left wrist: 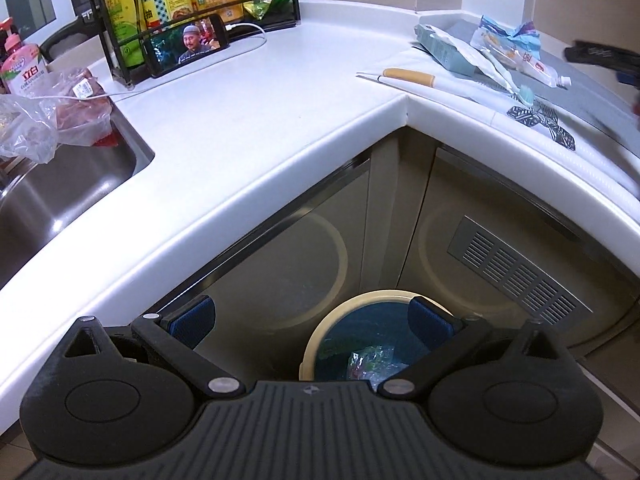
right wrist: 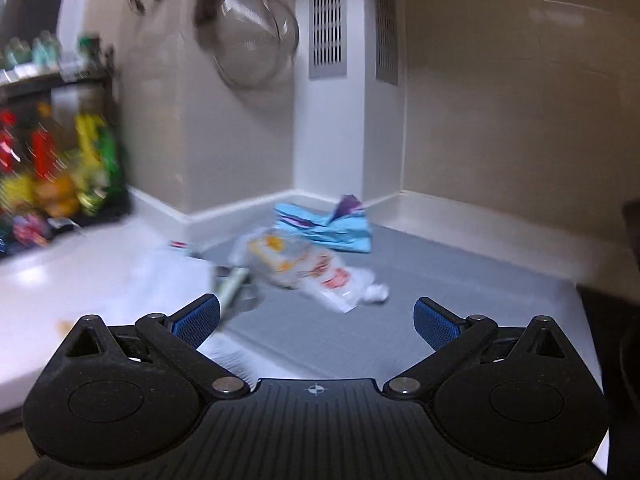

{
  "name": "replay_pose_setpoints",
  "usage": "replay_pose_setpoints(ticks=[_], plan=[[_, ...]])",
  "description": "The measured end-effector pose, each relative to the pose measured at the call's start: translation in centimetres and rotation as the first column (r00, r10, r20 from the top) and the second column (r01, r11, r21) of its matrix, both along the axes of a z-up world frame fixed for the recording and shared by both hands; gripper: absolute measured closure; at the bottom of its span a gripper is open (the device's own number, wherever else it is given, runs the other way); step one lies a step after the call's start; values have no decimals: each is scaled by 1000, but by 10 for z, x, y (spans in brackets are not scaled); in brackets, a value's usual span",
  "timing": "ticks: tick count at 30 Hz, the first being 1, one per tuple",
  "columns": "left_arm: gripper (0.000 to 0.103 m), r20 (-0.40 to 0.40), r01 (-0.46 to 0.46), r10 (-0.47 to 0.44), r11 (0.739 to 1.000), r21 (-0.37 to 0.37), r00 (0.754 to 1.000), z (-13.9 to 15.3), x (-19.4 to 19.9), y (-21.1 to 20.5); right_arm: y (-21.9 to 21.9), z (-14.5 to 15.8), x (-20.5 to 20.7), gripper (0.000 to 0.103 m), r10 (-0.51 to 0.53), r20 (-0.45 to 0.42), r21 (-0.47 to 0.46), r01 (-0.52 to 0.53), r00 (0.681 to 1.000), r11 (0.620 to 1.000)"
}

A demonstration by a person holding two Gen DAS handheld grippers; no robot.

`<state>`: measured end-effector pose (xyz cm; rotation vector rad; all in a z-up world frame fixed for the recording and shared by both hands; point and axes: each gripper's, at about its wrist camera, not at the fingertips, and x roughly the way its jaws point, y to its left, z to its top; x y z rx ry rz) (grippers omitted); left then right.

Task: Collect trash
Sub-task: 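Raise both tools from the bin toward the remaining trash on the mat, then grasp the clear printed pouch with the right gripper while the left approaches the white tissue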

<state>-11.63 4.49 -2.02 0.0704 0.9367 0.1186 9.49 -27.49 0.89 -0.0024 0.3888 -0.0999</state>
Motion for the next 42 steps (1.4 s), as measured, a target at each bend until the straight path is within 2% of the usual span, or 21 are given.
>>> replay_pose_setpoints(ticks=[4, 6, 10, 17, 18, 20, 22, 23, 25, 27, 30, 33, 36, 40, 42], plan=[[0, -10, -10, 10, 1000, -13, 1000, 2, 4, 4, -9, -13, 63, 0, 87, -141, -2, -88, 986, 996], [0, -15, -15, 15, 1000, -21, 1000, 4, 8, 6, -12, -18, 88, 0, 95, -197, 8, -96, 976, 995], [0, -17, -22, 21, 999, -28, 1000, 8, 17, 8, -11, -25, 126, 0, 85, -247, -31, -96, 965, 995], [0, 1, -22, 22, 1000, -21, 1000, 20, 40, 7, -8, -40, 158, 0, 91, -245, -103, -119, 965, 987], [0, 8, -22, 22, 1000, -13, 1000, 23, 44, 6, -9, -41, 158, 1, 104, -235, -96, -130, 966, 987], [0, 29, -15, 16, 1000, -5, 999, 29, 52, 4, -11, -41, 155, 21, 136, -207, -72, -153, 969, 986], [0, 47, -7, 8, 1000, -7, 999, 37, 61, 0, -13, -40, 150, 77, 153, -204, -40, -164, 967, 986], [0, 55, -1, 2, 1000, -18, 998, 41, 67, -2, -13, -40, 147, 81, 141, -206, -51, -154, 968, 987], [0, 72, 11, -8, 999, -43, 997, 48, 79, -8, -12, -39, 136, 85, 115, -191, -76, -131, 975, 988], [0, 100, 23, -18, 998, -53, 995, 54, 93, -17, -17, -37, 120, 85, 65, -169, -52, -75, 983, 996], [0, 145, 39, -28, 997, -68, 989, 60, 118, -32, -33, -32, 87, 85, -42, -157, 11, 44, 987, 999], [0, 174, 77, -56, 991, -111, 983, 64, 153, -51, -54, -36, 50, 85, -91, -130, 136, 109, 987, 985], [0, 211, 110, -79, 984, -138, 974, 67, 192, -73, -70, -43, 29, 85, -118, -109, 256, 142, 987, 956], [0, 237, 149, -109, 976, -160, 965, 63, 242, -103, -79, -44, 20, 85, -117, -75, 317, 135, 990, 939], [0, 214, 145, -107, 975, -171, 971, 55, 267, -113, -85, -46, 21, 85, -102, -77, 355, 123, 992, 927]])
